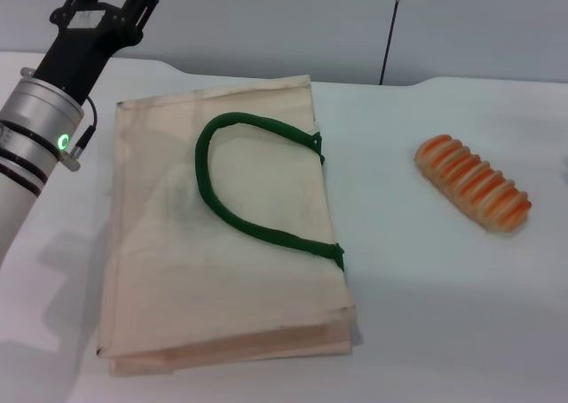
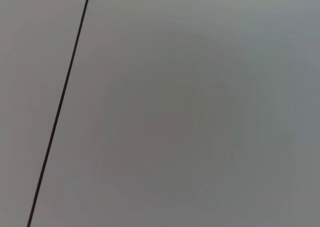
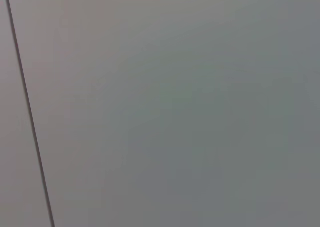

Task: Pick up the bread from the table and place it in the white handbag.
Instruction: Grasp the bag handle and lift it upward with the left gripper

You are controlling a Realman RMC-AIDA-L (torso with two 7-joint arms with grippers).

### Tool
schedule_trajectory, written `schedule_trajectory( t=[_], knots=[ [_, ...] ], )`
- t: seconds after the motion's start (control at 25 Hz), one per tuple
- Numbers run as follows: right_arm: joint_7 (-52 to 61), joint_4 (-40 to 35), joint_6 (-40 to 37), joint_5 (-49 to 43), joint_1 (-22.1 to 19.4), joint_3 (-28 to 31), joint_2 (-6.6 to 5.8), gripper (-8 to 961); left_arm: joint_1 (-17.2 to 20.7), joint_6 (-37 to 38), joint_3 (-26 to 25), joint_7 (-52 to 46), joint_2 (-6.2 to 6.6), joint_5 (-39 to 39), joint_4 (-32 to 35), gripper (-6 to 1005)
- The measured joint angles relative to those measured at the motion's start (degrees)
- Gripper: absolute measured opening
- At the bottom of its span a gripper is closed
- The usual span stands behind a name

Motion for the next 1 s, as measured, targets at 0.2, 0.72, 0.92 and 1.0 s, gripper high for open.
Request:
schedule_trajectory(
  t=[0.2, 0.72, 0.92, 1.0],
  knots=[
    [0.0, 0.0, 0.0, 0.0, 0.0, 0.0, 0.00, 865, 0.0, 0.0, 0.0, 0.0, 0.00, 0.0, 0.0, 659],
    [0.1, 0.0, -0.1, 0.2, -0.2, 0.3, 0.00, 866, 0.4, 0.8, -0.1, -2.6, 0.32, 0.2, -0.2, 651],
    [0.1, 0.0, -0.1, 0.3, -0.2, 0.4, 0.00, 866, -1.0, 0.8, 0.2, -13.8, 0.95, 5.5, -4.1, 649],
    [0.1, 0.0, -0.1, 0.4, -0.2, 0.4, 0.01, 866, -2.4, 0.9, 0.2, -19.6, 1.22, 11.9, -7.9, 648]
  ],
)
